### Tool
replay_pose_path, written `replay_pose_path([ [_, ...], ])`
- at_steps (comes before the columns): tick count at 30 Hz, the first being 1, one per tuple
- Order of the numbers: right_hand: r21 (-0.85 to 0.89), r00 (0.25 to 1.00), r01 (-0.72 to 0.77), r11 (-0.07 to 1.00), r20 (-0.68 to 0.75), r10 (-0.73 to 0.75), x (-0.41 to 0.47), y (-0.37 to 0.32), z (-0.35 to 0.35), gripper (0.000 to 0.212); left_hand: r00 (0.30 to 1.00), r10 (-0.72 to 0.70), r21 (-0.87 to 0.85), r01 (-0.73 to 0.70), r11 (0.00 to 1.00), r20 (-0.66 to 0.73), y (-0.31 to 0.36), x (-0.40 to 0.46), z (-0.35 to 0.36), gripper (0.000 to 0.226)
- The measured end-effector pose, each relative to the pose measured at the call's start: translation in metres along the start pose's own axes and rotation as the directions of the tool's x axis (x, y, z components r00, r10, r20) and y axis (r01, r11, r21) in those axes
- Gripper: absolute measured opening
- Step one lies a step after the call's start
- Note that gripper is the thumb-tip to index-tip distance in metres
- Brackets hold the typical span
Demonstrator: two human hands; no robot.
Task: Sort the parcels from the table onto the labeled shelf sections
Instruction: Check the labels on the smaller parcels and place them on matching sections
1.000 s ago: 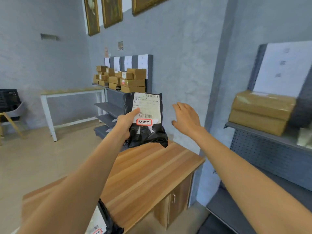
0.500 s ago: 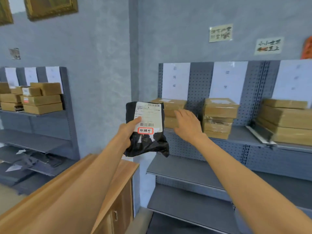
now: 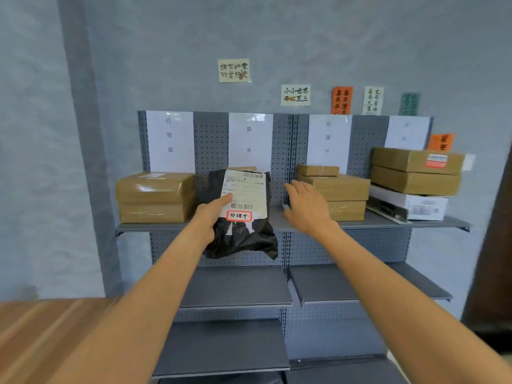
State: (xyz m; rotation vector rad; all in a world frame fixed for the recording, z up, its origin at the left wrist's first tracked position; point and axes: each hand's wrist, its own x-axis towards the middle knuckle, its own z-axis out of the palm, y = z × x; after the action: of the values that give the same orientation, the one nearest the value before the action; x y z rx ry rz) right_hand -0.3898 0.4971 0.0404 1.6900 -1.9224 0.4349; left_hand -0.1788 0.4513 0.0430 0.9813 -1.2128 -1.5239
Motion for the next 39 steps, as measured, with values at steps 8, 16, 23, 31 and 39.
replay_pose_path([
  [8, -0.069, 0.995, -0.096, 0.993, -0.016, 0.095, -0.037, 0.121, -0.019, 0.057, 0.993, -0.015, 0.001, 0.015, 1.000, 0.114, -0.023, -0.005, 0.129, 0.032],
  [16, -0.108, 0.988, -0.155, 0.982, -0.006, 0.156, -0.068, 0.207, -0.018, 0.058, 0.985, -0.043, -0.016, 0.046, 0.999, 0.168, -0.045, -0.007, 0.216, 0.038],
  [23, -0.105, 0.990, -0.141, 0.984, -0.013, 0.140, -0.076, 0.235, -0.011, 0.064, 0.984, -0.059, -0.013, 0.062, 0.998, 0.170, -0.054, -0.010, 0.246, 0.036],
  [31, -0.081, 0.991, -0.132, 0.988, -0.006, 0.132, -0.071, 0.240, 0.004, 0.066, 0.987, -0.074, 0.015, 0.072, 0.997, 0.143, -0.061, 0.007, 0.249, 0.037],
  [39, -0.111, 0.987, -0.157, 0.981, 0.012, 0.159, -0.042, 0.267, 0.032, 0.054, 0.979, -0.073, 0.029, 0.069, 0.997, 0.189, -0.065, 0.050, 0.272, 0.032],
])
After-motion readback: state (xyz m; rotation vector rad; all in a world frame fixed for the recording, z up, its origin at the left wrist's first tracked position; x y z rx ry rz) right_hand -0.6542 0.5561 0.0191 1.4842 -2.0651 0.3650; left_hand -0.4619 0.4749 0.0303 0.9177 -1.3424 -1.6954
